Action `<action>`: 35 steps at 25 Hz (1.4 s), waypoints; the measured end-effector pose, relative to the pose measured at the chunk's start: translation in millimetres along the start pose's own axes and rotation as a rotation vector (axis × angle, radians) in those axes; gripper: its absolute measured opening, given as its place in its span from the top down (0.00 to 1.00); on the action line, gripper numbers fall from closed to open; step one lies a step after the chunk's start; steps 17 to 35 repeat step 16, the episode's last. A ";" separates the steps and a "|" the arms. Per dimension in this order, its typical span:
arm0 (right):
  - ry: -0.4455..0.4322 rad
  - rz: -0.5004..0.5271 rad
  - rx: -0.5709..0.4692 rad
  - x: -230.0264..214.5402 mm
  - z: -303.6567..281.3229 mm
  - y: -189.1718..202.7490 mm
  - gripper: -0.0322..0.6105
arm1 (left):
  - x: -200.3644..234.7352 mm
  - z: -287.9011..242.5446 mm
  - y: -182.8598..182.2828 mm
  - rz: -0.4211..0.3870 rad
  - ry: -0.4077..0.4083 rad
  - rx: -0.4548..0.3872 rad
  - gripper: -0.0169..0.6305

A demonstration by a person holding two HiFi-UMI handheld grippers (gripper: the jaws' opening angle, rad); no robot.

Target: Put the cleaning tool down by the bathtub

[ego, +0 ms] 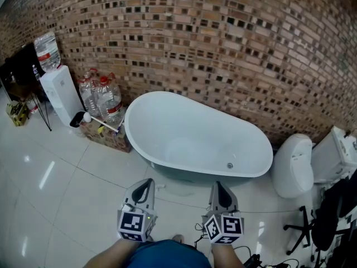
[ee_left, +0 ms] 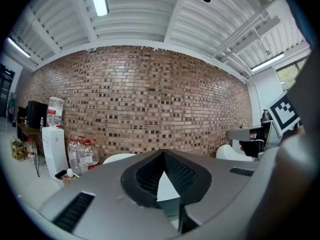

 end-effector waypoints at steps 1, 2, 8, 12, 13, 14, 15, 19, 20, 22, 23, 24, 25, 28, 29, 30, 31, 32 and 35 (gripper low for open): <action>0.002 0.000 -0.001 0.7 0.1 -0.5 0.94 | 0.7 0.3 0.2 0.001 0.003 0.001 0.97; 0.004 0.000 -0.002 1.4 -0.1 -1.1 0.94 | 1.5 0.3 0.1 0.001 0.005 0.001 0.97; 0.011 0.004 0.001 3.9 -1.4 0.7 0.94 | 5.8 -1.0 1.7 -0.003 0.013 0.003 0.97; 0.017 0.007 0.014 4.5 -1.1 0.5 0.94 | 6.7 -1.1 0.1 -0.003 0.014 0.008 0.97; 0.018 0.007 0.015 5.0 -1.1 0.6 0.94 | 7.2 -0.9 -0.1 -0.004 0.015 0.009 0.97; 0.018 0.006 0.016 5.5 -1.1 0.7 0.94 | 7.6 -0.5 -0.1 -0.004 0.016 0.010 0.97; 0.018 0.006 0.017 6.0 -1.1 1.0 0.94 | 8.1 -0.1 0.1 -0.005 0.016 0.011 0.97; 0.017 0.005 0.018 6.5 -1.2 1.2 0.94 | 8.5 0.4 0.3 -0.005 0.017 0.013 0.97; 0.017 0.005 0.018 6.5 -1.2 1.2 0.94 | 8.5 0.4 0.3 -0.005 0.017 0.013 0.97; 0.017 0.005 0.018 6.5 -1.2 1.2 0.94 | 8.5 0.4 0.3 -0.005 0.017 0.013 0.97; 0.017 0.005 0.018 6.5 -1.2 1.2 0.94 | 8.5 0.4 0.3 -0.005 0.017 0.013 0.97; 0.017 0.005 0.018 6.5 -1.2 1.2 0.94 | 8.5 0.4 0.3 -0.005 0.017 0.013 0.97; 0.017 0.005 0.018 6.5 -1.2 1.2 0.94 | 8.5 0.4 0.3 -0.005 0.017 0.013 0.97; 0.017 0.005 0.018 6.5 -1.2 1.2 0.94 | 8.5 0.4 0.3 -0.005 0.017 0.013 0.97; 0.017 0.005 0.018 6.5 -1.2 1.2 0.94 | 8.5 0.4 0.3 -0.005 0.017 0.013 0.97; 0.017 0.005 0.018 6.5 -1.2 1.2 0.94 | 8.5 0.4 0.3 -0.005 0.017 0.013 0.97; 0.017 0.005 0.018 6.5 -1.2 1.2 0.94 | 8.5 0.4 0.3 -0.005 0.017 0.013 0.97; 0.017 0.005 0.018 6.5 -1.2 1.2 0.94 | 8.5 0.4 0.3 -0.005 0.017 0.013 0.97; 0.017 0.005 0.018 6.5 -1.2 1.2 0.94 | 8.5 0.4 0.3 -0.005 0.017 0.013 0.97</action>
Point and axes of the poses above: the fingertips, and each gripper's own axes: z backward along the fingers, x to its left, y out of its underside, the point moved 10 cm from there along z, backward along the fingers, and after that the axes turned 3 degrees about z, right-handed, at the moved point
